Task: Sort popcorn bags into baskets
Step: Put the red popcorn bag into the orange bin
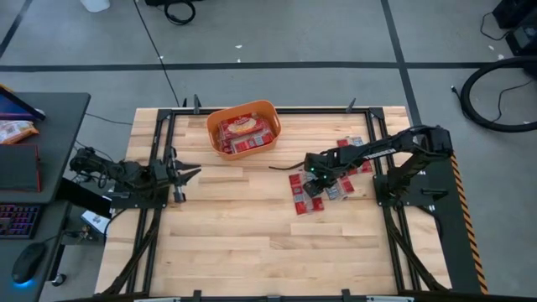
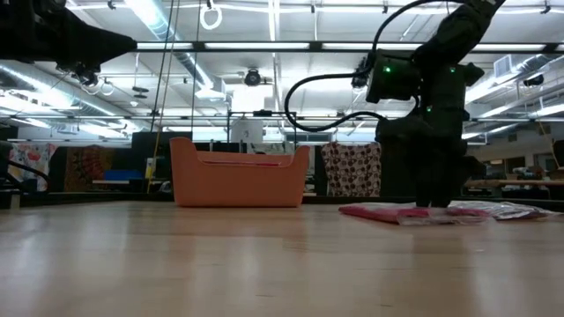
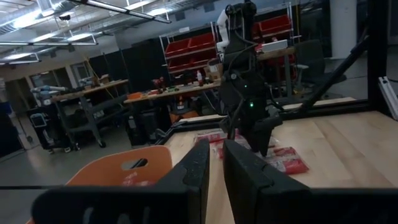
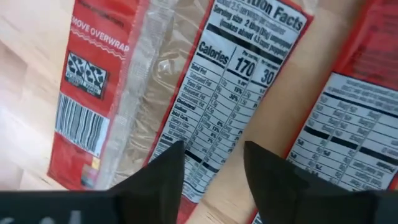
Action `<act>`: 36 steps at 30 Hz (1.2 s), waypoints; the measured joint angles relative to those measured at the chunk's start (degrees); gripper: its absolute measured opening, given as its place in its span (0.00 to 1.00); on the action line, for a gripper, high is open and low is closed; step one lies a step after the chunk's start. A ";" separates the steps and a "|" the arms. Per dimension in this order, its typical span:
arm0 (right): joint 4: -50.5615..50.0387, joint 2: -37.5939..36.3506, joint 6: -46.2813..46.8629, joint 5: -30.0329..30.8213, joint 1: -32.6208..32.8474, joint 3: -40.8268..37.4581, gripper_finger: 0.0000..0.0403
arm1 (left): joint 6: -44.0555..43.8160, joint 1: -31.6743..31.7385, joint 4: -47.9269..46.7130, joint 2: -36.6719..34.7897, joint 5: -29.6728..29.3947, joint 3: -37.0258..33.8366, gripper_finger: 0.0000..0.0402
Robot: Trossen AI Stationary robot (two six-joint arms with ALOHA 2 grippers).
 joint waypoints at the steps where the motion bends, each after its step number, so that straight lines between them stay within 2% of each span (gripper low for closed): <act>1: 0.04 0.00 0.08 0.08 -0.02 -0.02 0.39 | 0.00 0.00 -0.01 0.00 -0.17 0.00 0.12; 9: 3.36 0.26 -0.32 1.90 -0.04 0.00 0.05 | -0.01 0.00 -0.92 0.00 -0.29 0.00 0.12; 10: 3.52 0.26 -0.32 1.84 -0.06 0.00 0.03 | -0.02 0.00 -0.92 0.00 -0.29 0.00 0.12; 15: 2.08 0.35 -0.71 1.75 -0.04 1.34 0.02 | -0.02 0.00 -0.94 0.00 -0.29 0.00 0.12; 21: -1.65 0.37 -5.01 4.09 1.50 7.56 0.01 | -0.02 0.00 -0.94 0.00 -0.29 0.00 0.12; 24: -2.10 0.37 -10.25 8.42 3.44 11.41 0.01 | -0.02 0.00 -0.94 0.00 -0.29 0.00 0.12; 31: -2.05 0.29 -20.84 24.52 8.95 19.42 0.01 | -0.02 0.00 -0.94 0.00 -0.29 0.00 0.12; 34: -2.17 0.28 -24.03 28.24 9.96 22.05 0.00 | -0.02 0.00 -0.94 0.00 -0.29 0.00 0.12; 36: -2.04 0.26 -25.81 28.64 10.22 23.37 0.00 | -0.02 0.00 -0.94 0.00 -0.28 0.00 0.12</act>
